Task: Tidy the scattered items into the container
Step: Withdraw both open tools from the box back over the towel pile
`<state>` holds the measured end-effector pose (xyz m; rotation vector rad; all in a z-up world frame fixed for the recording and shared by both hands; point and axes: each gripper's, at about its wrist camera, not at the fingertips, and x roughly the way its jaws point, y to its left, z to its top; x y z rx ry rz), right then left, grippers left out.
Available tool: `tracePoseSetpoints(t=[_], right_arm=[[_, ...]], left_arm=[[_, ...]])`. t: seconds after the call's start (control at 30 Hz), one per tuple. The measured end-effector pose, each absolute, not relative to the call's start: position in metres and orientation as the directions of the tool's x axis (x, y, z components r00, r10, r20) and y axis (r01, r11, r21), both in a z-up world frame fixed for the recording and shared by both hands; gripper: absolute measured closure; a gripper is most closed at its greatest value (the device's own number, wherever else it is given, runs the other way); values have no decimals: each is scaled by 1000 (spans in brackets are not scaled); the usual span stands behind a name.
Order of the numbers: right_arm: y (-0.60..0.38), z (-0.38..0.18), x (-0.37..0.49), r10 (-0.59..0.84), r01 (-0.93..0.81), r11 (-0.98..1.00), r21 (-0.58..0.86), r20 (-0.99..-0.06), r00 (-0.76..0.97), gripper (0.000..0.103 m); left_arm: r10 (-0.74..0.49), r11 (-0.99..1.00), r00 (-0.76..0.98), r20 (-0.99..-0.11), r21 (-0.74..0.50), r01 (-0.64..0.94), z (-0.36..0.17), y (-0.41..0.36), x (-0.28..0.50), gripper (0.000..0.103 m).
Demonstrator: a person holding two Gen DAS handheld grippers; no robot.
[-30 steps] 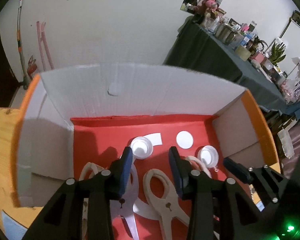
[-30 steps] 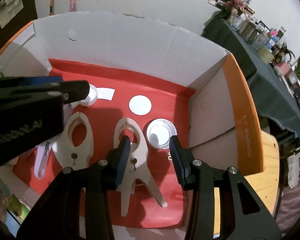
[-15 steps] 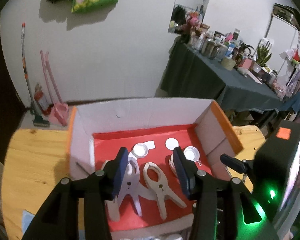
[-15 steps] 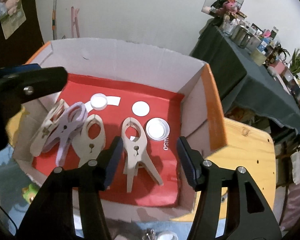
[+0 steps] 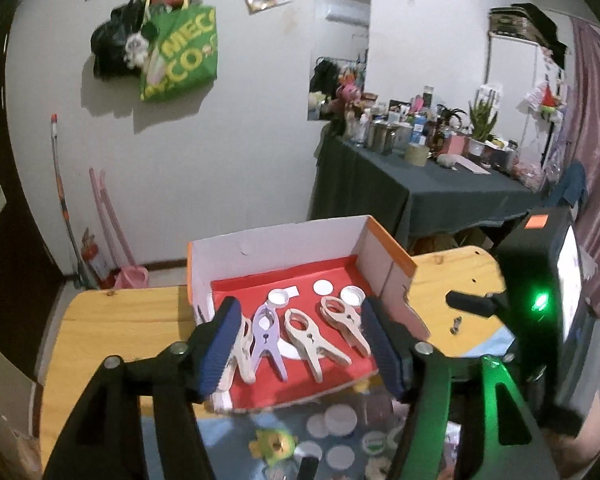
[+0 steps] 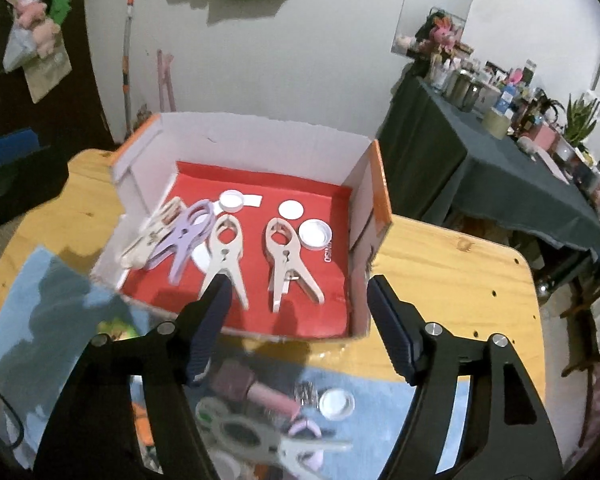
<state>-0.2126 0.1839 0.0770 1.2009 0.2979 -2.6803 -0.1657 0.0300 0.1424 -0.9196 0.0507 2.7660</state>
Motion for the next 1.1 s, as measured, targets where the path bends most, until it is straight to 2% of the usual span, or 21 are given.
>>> tracePoseSetpoints(t=[0.3, 0.5, 0.73, 0.87, 1.1], right_arm=[[200, 80, -143, -136, 299, -949, -100, -726, -675, 33], [211, 58, -109, -183, 324, -945, -48, -743, -644, 33], [221, 31, -74, -282, 390, -920, 39, -757, -589, 33], [228, 19, -61, -294, 408, -912, 51, -774, -560, 33], [236, -10, -43, -273, 406, -913, 50, -814, -513, 33]], left_arm=[[233, -966, -780, -581, -47, -254, 132, 16, -103, 29], [236, -961, -722, -651, -43, -275, 90, 15, -78, 29], [269, -918, -650, -711, 15, -397, 38, 32, -45, 29], [264, -894, -636, -725, 62, -443, 25, 36, -37, 29], [283, -881, -608, -742, 50, -471, 13, 30, -26, 29]])
